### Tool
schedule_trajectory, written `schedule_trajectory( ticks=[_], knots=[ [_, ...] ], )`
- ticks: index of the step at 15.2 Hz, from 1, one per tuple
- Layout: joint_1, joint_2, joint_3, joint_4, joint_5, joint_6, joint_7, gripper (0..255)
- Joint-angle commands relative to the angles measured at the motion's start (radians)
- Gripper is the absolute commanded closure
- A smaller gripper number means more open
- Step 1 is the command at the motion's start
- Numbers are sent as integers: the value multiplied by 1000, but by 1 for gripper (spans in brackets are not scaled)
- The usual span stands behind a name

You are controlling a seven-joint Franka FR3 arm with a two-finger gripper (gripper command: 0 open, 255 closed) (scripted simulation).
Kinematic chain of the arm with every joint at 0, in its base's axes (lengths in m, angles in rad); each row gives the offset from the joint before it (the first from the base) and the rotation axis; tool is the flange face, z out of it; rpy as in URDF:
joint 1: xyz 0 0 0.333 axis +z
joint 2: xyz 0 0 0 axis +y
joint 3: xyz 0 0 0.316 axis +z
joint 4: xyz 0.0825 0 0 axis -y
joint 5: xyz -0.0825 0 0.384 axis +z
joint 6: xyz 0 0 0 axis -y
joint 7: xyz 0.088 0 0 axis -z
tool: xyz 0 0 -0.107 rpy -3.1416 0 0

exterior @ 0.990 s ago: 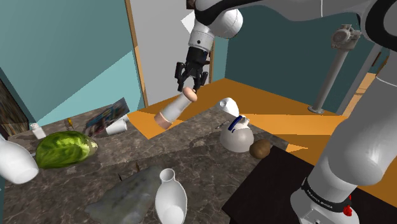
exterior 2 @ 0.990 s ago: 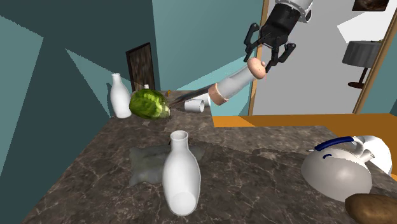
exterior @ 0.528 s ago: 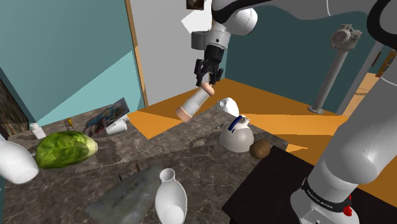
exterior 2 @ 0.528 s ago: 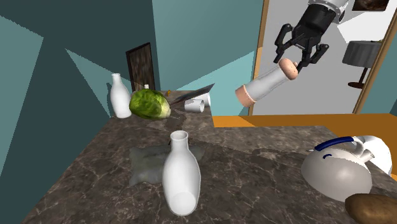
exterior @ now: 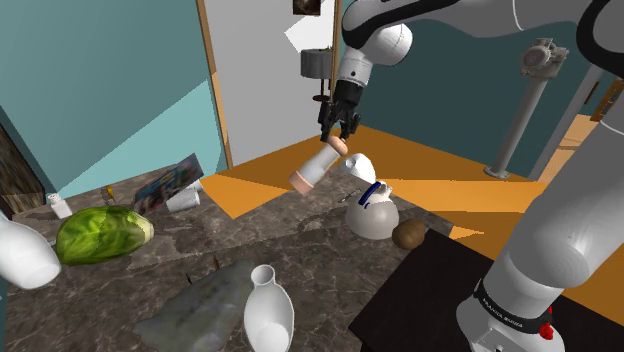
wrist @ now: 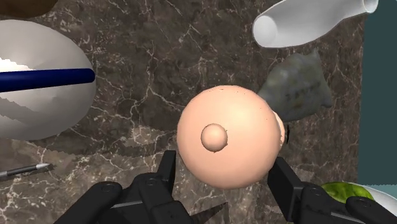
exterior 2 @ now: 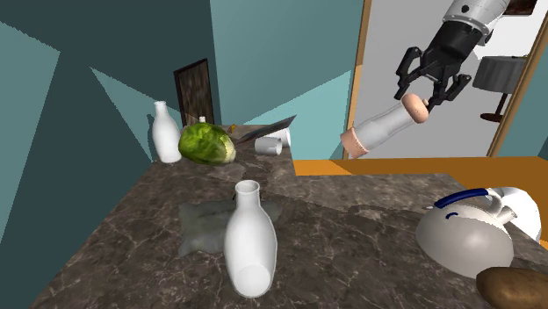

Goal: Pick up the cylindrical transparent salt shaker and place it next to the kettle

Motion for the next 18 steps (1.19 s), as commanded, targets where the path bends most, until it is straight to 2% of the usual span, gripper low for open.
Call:
schedule_trajectory(
  ticks=[1, 18],
  knots=[
    [1, 4, 1, -19, 3, 23, -9, 255],
    [8, 74, 8, -166, 40, 221, -100, 255]
  ],
)
